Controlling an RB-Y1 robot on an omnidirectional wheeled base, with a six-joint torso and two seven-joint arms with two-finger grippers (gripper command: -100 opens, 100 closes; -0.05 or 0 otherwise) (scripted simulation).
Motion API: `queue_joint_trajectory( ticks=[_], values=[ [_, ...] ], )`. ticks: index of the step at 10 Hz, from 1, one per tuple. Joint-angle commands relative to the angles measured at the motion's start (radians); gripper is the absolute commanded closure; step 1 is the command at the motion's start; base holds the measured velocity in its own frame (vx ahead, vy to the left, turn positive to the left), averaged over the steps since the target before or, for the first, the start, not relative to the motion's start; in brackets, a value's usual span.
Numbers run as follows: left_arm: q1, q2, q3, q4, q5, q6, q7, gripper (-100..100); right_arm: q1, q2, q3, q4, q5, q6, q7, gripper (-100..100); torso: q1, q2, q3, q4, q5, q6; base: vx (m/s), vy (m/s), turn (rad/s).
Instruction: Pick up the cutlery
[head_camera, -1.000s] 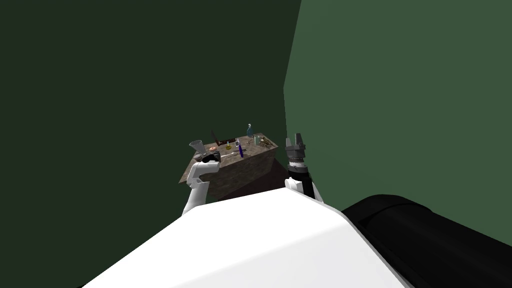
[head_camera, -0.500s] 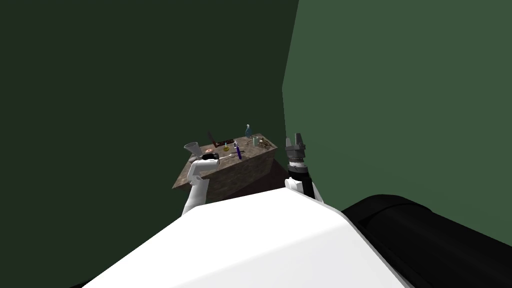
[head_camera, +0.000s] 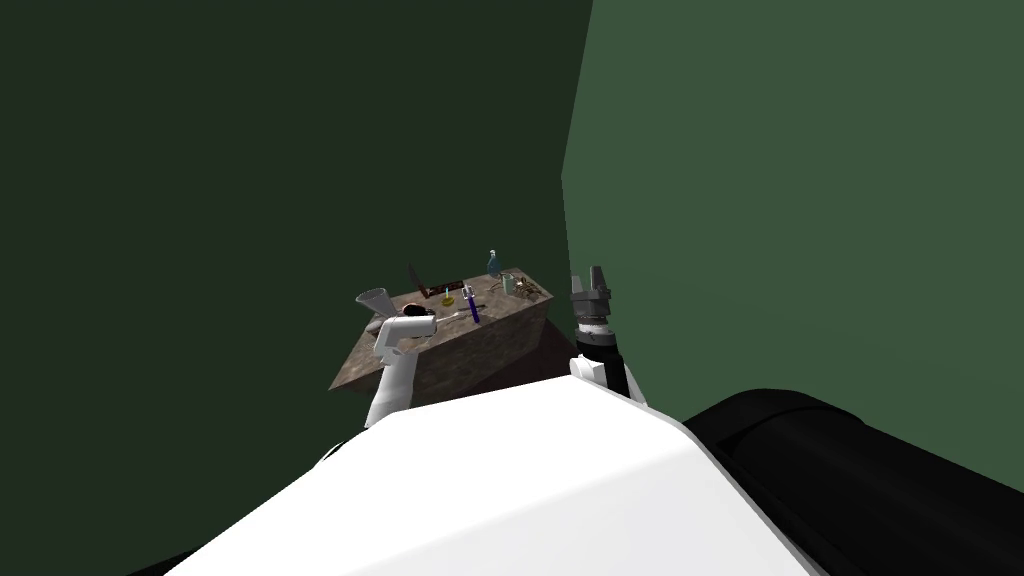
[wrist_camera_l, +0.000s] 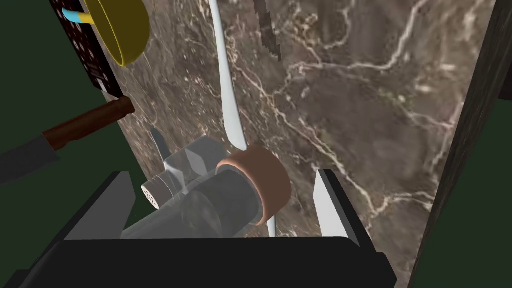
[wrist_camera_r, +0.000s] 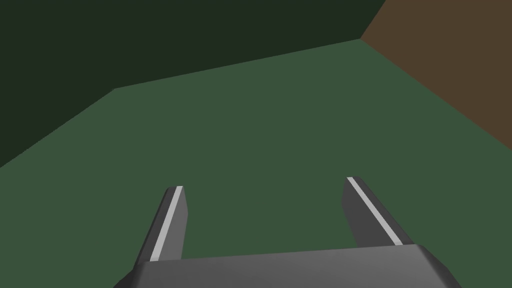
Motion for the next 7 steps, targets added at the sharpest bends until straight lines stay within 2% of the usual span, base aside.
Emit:
queue_joint_trajectory(
  ticks=[1, 2, 3, 4, 5, 6, 7],
  values=[
    [-0.021, 0.004, 0.024, 0.021, 0.003, 0.05, -0.006, -100, 0.0, 0.0, 0.0, 0.0, 0.0, 0.0, 0.0, 0, 0.0, 0.0, 0.0, 0.0, 0.0, 0.0, 0.073, -0.03, -0.051],
    [-0.021, 0.004, 0.024, 0.021, 0.003, 0.076, -0.006, -100, 0.0, 0.0, 0.0, 0.0, 0.0, 0.0, 0.0, 0, 0.0, -0.001, 0.0, 0.0, 0.0, 0.0, 0.065, -0.025, -0.026],
    [-0.038, 0.005, 0.043, 0.041, 0.002, 0.108, -0.009, -100, 0.0, 0.0, 0.0, 0.0, 0.0, 0.0, 0.0, 0, 0.0, 0.0, 0.0, 0.0, 0.0, 0.0, 0.076, -0.026, -0.056],
    [-0.038, 0.005, 0.043, 0.041, 0.002, 0.125, -0.009, -100, 0.0, 0.0, 0.0, 0.0, 0.0, 0.0, 0.0, 0, 0.0, -0.001, 0.0, 0.0, 0.0, 0.0, 0.071, -0.022, -0.031],
    [-0.054, 0.006, 0.06, 0.059, 0.002, 0.158, -0.013, -100, 0.0, 0.0, 0.0, 0.0, 0.0, 0.0, 0.0, 0, 0.0, 0.0, 0.0, 0.0, 0.0, 0.0, 0.082, -0.025, -0.047],
    [-0.054, 0.006, 0.06, 0.059, 0.002, 0.169, -0.013, -100, 0.0, 0.0, 0.0, 0.0, 0.0, 0.0, 0.0, 0, 0.0, -0.001, -0.001, 0.0, 0.0, 0.0, 0.065, -0.017, -0.025],
    [-0.068, 0.007, 0.077, 0.076, 0.002, 0.204, -0.017, -100, 0.0, 0.0, 0.0, 0.0, 0.0, 0.0, 0.0, 0, 0.001, 0.0, 0.0, 0.0, 0.0, 0.0, 0.07, -0.014, -0.053]
  ],
)
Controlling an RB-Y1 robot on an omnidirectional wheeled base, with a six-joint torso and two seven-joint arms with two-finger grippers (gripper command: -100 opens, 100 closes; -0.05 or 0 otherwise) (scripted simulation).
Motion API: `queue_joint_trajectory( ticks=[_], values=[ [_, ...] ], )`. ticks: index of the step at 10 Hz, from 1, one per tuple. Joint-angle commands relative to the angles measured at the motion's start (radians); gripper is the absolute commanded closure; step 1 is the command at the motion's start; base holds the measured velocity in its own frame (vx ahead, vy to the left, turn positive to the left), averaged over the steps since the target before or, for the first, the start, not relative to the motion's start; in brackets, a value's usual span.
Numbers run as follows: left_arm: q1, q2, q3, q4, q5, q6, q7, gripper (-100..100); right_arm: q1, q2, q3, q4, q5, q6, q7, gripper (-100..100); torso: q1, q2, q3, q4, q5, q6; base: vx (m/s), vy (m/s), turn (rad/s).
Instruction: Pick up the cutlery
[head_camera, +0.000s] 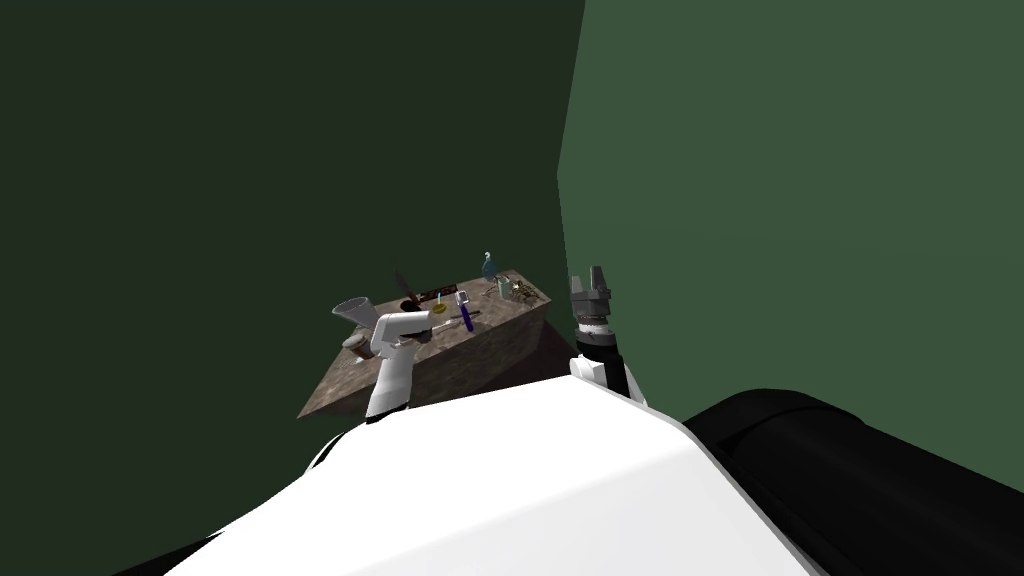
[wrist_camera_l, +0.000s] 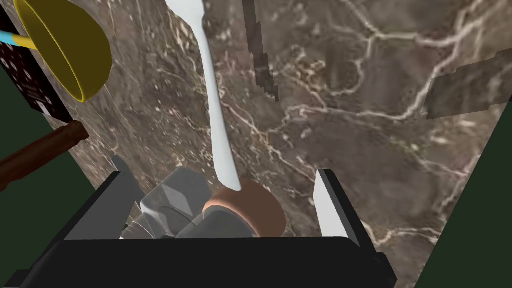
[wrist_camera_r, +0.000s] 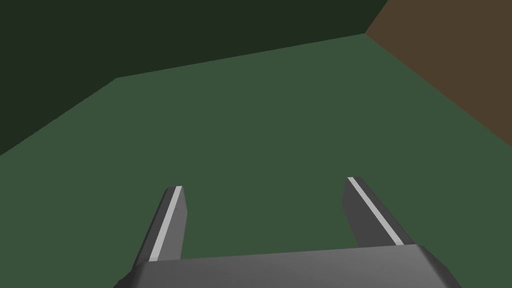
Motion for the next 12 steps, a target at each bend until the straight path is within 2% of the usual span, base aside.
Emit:
queue_joint_trajectory(
  ticks=[1, 3, 4, 7, 8, 9, 10, 11, 12],
  values=[
    [-0.005, 0.0, 0.008, 0.003, 0.0, 0.031, -0.003, -100, 0.0, 0.0, 0.0, 0.0, 0.0, 0.0, 0.0, 0, 0.0, 0.0, 0.0, 0.0, 0.0, 0.0, 0.055, -0.008, -0.026],
    [-0.028, 0.002, 0.039, 0.033, 0.0, 0.092, -0.011, -100, 0.0, 0.0, 0.0, 0.0, 0.0, 0.0, 0.0, 0, 0.0, 0.001, 0.0, 0.0, 0.0, 0.0, 0.073, -0.023, -0.058],
    [-0.028, 0.002, 0.039, 0.033, 0.0, 0.1, -0.011, -100, 0.0, 0.0, 0.0, 0.0, 0.0, 0.0, 0.0, 0, -0.001, -0.001, 0.0, 0.0, 0.0, 0.0, 0.074, -0.016, -0.019],
    [-0.05, 0.004, 0.072, 0.063, 0.0, 0.171, -0.02, -100, 0.0, 0.0, 0.0, 0.0, 0.0, 0.0, 0.0, 0, 0.0, 0.0, 0.0, 0.0, 0.0, 0.0, 0.075, -0.015, -0.044],
    [-0.054, 0.004, 0.079, 0.069, 0.0, 0.185, -0.022, -100, 0.0, 0.0, 0.0, 0.0, 0.0, 0.0, 0.0, 0, 0.0, 0.0, 0.0, 0.0, 0.0, 0.0, 0.066, -0.015, -0.028],
    [-0.051, 0.002, 0.072, 0.065, -0.002, 0.173, -0.02, -100, 0.0, 0.0, 0.0, 0.0, 0.0, 0.0, 0.0, 0, 0.0, 0.0, 0.0, 0.0, 0.0, 0.0, 0.026, -0.004, -0.005],
    [-0.052, 0.002, 0.073, 0.066, -0.002, 0.177, -0.02, 0, 0.0, 0.0, 0.0, 0.0, 0.0, 0.0, 0.0, 0, 0.0, 0.002, 0.001, 0.0, 0.0, 0.0, 0.006, -0.001, 0.001],
    [-0.046, 0.001, 0.072, 0.093, 0.0, 0.143, -0.018, -100, 0.0, 0.0, 0.0, 0.0, 0.0, 0.0, 0.0, 0, 0.001, 0.004, 0.002, 0.001, 0.0, 0.0, 0.014, 0.004, 0.02],
    [-0.044, 0.0, 0.072, 0.106, 0.001, 0.127, -0.017, -100, 0.0, 0.0, 0.0, 0.0, 0.0, 0.0, 0.0, 0, 0.001, 0.004, 0.002, 0.001, 0.0, 0.0, 0.019, 0.01, 0.022]
  ],
)
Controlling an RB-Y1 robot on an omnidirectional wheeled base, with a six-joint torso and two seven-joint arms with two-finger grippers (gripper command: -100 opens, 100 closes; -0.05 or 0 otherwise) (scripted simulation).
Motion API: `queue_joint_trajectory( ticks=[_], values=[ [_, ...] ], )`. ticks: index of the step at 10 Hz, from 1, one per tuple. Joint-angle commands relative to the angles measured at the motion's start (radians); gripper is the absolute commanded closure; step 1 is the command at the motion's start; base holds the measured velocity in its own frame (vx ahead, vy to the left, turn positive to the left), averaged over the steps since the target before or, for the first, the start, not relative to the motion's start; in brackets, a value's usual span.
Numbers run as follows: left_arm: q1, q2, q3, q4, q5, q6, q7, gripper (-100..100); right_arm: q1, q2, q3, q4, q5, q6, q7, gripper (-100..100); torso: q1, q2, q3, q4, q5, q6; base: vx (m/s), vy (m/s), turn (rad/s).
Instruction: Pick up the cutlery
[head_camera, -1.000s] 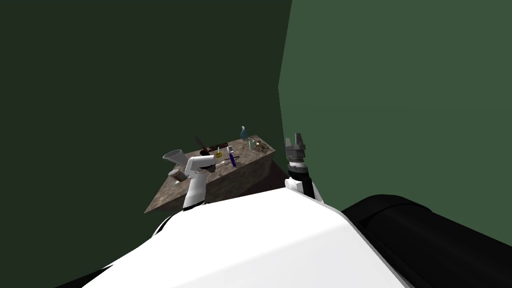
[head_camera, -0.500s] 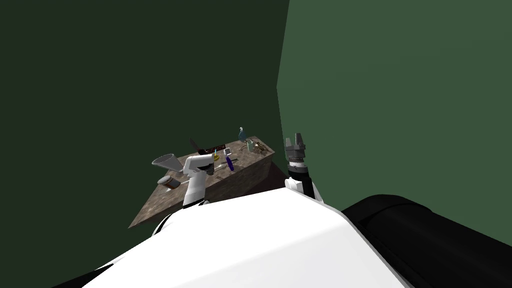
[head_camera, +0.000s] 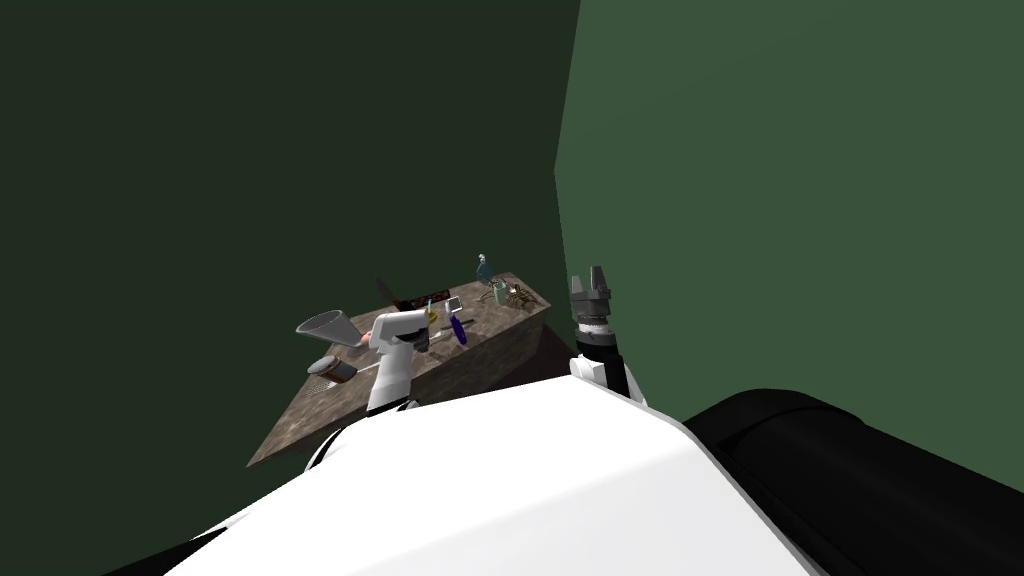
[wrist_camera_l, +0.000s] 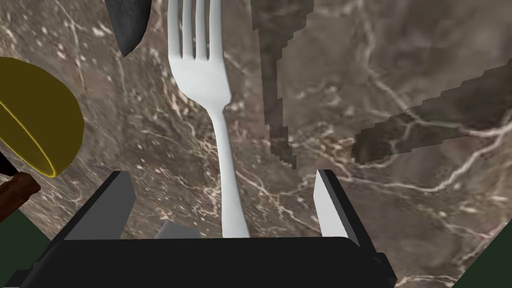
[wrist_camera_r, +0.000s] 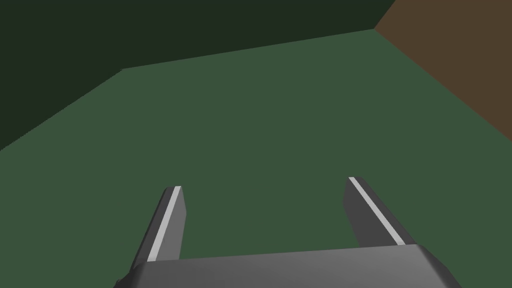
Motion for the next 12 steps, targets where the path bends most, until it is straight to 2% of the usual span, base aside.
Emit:
queue_joint_trajectory(
  ticks=[1, 2, 3, 4, 8, 9, 10, 12],
  values=[
    [0.004, -0.001, -0.001, 0.024, 0.002, -0.031, 0.002, -100, 0.0, 0.0, 0.0, 0.0, 0.0, 0.0, 0.0, 0, 0.0, 0.0, 0.0, 0.0, 0.0, 0.0, 0.019, 0.012, 0.017],
    [0.007, -0.002, -0.001, 0.038, 0.002, -0.048, 0.003, -100, 0.0, 0.0, 0.0, 0.0, 0.0, 0.0, 0.0, 0, 0.0, 0.0, 0.0, 0.0, 0.0, 0.0, 0.023, 0.011, 0.013],
    [0.006, -0.001, 0.0, 0.031, 0.002, -0.038, 0.002, -100, 0.0, 0.0, 0.0, 0.0, 0.0, 0.0, 0.0, 0, 0.0, 0.0, 0.0, 0.0, 0.0, 0.0, 0.01, 0.004, 0.004],
    [0.006, -0.001, 0.0, 0.032, 0.003, -0.042, 0.002, 100, 0.0, 0.0, 0.0, 0.0, 0.0, 0.0, 0.0, 0, 0.0, 0.0, 0.0, 0.0, 0.0, 0.0, 0.0, 0.0, 0.0],
    [0.007, -0.001, 0.0, 0.032, 0.002, -0.04, 0.003, 100, 0.0, 0.0, 0.0, 0.0, 0.0, 0.0, 0.0, 0, 0.001, -0.001, -0.001, 0.0, 0.001, 0.001, 0.0, 0.0, 0.0],
    [0.007, -0.001, 0.0, 0.032, 0.002, -0.04, 0.003, 0, 0.0, 0.0, 0.0, 0.0, 0.0, 0.0, 0.0, 0, 0.001, -0.001, -0.001, 0.0, 0.001, 0.001, 0.0, 0.0, 0.0],
    [0.0, 0.0, 0.0, 0.004, 0.0, -0.006, 0.0, 100, 0.0, 0.0, 0.0, 0.0, 0.0, 0.0, 0.0, 0, 0.001, -0.001, -0.001, 0.0, 0.001, 0.001, -0.017, -0.007, -0.026],
    [-0.004, 0.001, 0.001, -0.017, -0.001, 0.019, -0.001, 100, 0.0, 0.0, 0.0, 0.0, 0.0, 0.0, 0.0, 0, -0.001, 0.001, 0.001, 0.0, 0.0, 0.001, -0.021, -0.009, -0.021]
  ],
)
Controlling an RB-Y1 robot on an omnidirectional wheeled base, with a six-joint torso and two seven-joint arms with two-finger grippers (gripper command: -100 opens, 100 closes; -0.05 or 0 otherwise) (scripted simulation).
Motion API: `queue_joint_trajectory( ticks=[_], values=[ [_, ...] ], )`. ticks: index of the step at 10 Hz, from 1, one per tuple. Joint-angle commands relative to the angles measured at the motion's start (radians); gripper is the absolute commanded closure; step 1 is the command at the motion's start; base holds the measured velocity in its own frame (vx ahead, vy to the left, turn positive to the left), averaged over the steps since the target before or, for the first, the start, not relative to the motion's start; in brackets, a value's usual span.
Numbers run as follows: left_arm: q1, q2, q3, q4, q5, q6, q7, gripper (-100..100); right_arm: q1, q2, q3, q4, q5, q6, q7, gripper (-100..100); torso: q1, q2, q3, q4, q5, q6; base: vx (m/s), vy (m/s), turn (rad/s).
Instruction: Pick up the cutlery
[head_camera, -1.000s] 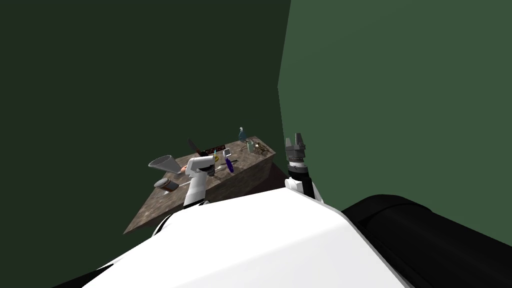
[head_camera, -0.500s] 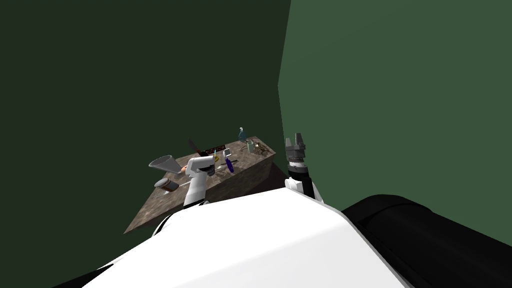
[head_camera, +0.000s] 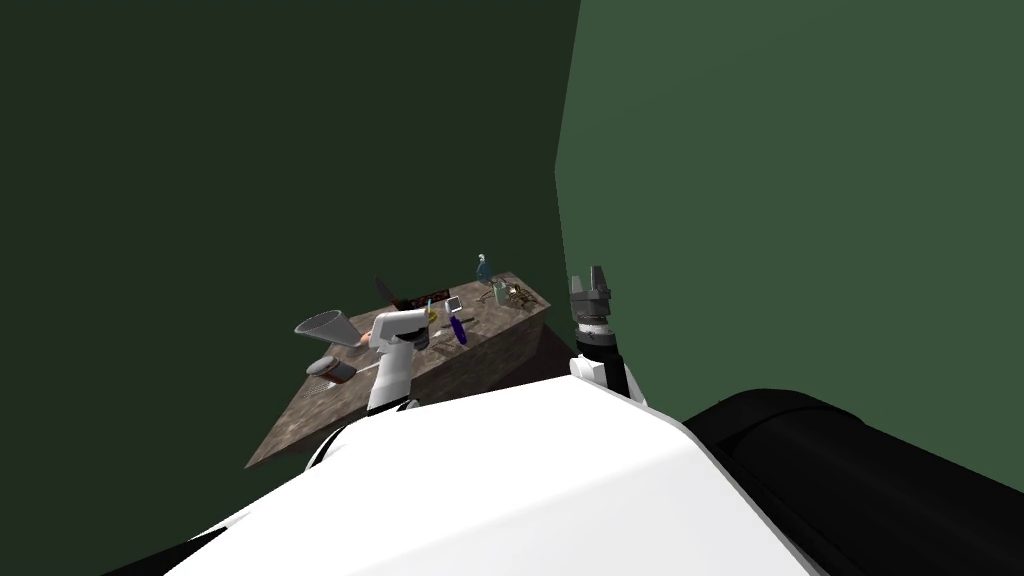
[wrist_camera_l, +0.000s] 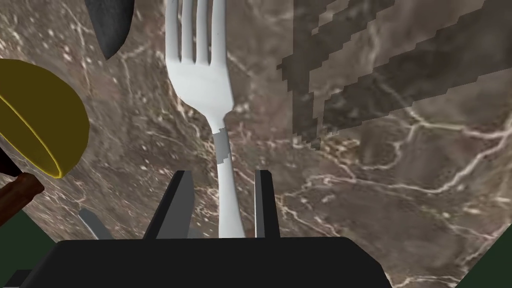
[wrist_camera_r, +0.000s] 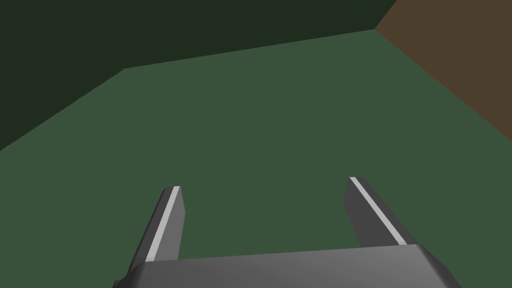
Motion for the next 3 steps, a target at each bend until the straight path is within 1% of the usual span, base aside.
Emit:
queue_joint_trajectory(
  ticks=[1, 2, 3],
  values=[
    [-0.002, 0.002, 0.002, -0.026, 0.0, 0.031, -0.004, 100, 0.0, 0.0, 0.0, 0.0, 0.0, 0.0, 0.0, 0, 0.0, 0.0, 0.0, 0.0, 0.0, 0.0, -0.017, -0.008, -0.016],
    [-0.002, 0.002, 0.001, -0.016, 0.0, 0.019, -0.002, 100, 0.0, 0.0, 0.0, 0.0, 0.0, 0.0, 0.0, 0, 0.0, 0.0, 0.0, 0.0, 0.0, 0.0, -0.007, -0.003, -0.003],
    [-0.003, 0.002, 0.001, -0.018, 0.0, 0.023, -0.003, 0, 0.0, 0.0, 0.0, 0.0, 0.0, 0.0, 0.0, 0, 0.0, -0.001, 0.0, 0.0, 0.0, 0.0, 0.0, 0.0, 0.0]
  ],
)
